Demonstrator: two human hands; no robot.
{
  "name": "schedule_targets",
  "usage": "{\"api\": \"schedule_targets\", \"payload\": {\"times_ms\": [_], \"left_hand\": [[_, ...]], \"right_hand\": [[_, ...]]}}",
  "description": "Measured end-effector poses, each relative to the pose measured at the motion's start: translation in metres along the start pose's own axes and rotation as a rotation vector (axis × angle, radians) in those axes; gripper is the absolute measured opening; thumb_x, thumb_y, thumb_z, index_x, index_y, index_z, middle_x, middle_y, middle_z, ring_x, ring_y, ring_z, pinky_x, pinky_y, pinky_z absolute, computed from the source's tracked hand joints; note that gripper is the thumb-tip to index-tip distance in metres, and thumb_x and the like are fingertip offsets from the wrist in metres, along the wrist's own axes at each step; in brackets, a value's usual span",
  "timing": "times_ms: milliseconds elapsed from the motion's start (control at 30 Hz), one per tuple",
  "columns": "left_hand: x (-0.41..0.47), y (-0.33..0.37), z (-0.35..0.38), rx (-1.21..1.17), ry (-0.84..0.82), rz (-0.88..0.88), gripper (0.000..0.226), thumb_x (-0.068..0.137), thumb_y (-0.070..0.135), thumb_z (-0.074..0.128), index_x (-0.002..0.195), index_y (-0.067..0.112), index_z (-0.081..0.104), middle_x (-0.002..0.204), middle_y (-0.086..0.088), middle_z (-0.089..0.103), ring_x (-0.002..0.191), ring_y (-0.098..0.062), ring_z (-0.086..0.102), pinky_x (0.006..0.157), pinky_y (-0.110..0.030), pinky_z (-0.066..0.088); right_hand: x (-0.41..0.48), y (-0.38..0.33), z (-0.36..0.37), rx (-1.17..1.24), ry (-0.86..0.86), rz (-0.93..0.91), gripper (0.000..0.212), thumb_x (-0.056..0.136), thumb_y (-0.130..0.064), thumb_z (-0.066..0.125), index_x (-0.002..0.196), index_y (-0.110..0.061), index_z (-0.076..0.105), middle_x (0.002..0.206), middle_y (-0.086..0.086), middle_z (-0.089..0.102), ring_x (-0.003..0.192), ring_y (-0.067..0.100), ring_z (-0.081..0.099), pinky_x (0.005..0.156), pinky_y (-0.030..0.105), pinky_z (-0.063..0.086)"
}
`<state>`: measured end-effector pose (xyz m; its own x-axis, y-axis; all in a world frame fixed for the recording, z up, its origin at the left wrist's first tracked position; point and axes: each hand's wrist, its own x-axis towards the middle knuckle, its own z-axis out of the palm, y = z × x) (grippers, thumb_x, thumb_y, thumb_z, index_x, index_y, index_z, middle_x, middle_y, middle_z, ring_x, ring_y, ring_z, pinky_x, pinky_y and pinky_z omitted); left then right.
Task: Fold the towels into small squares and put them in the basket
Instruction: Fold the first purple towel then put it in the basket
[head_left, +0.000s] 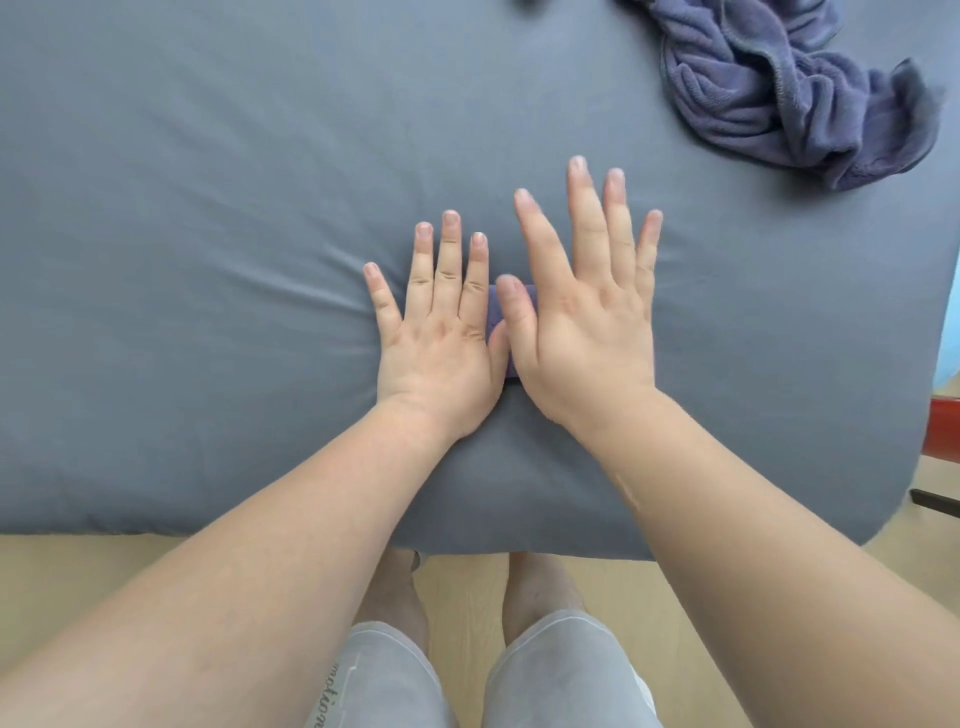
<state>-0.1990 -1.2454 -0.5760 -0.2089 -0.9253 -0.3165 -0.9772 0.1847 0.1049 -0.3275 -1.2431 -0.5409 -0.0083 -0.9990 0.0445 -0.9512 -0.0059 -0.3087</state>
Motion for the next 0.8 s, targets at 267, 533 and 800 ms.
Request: {"api": "schedule_targets", "payload": {"times_ms": [267, 533, 800], "left_hand": [[0.004, -0.008, 0.016, -0.037, 0.023, 0.024, 0.073, 0.099, 0.055, 0.011, 0.157, 0.016, -0.009, 0.166, -0.007, -0.014, 0.153, -0.027, -0.015, 0.118, -0.063, -0.008], [0.012, -0.002, 0.013, 0.02, -0.065, 0.003, 0.069, 0.1, 0.05, 0.011, 0.157, 0.02, -0.013, 0.164, -0.003, -0.024, 0.151, -0.026, -0.021, 0.118, -0.064, -0.006], [-0.008, -0.021, -0.025, -0.085, -0.116, 0.085, 0.081, 0.096, 0.064, 0.031, 0.159, 0.02, 0.005, 0.168, 0.003, -0.003, 0.154, -0.019, -0.01, 0.121, -0.057, -0.003]], "right_hand": [[0.008, 0.029, 0.051, -0.041, -0.091, 0.003, 0.059, 0.098, -0.042, 0.041, 0.156, -0.03, 0.034, 0.167, 0.015, 0.015, 0.153, 0.042, 0.005, 0.123, 0.059, 0.001], [0.013, 0.027, 0.056, -0.113, -0.181, 0.04, 0.058, 0.101, -0.043, 0.032, 0.158, -0.034, 0.025, 0.169, 0.012, 0.007, 0.154, 0.038, 0.0, 0.123, 0.057, -0.002], [-0.01, 0.03, 0.02, -0.067, -0.265, -0.146, 0.054, 0.102, -0.04, 0.033, 0.144, -0.012, 0.051, 0.162, 0.01, 0.032, 0.153, 0.037, 0.016, 0.124, 0.055, 0.013]]}}
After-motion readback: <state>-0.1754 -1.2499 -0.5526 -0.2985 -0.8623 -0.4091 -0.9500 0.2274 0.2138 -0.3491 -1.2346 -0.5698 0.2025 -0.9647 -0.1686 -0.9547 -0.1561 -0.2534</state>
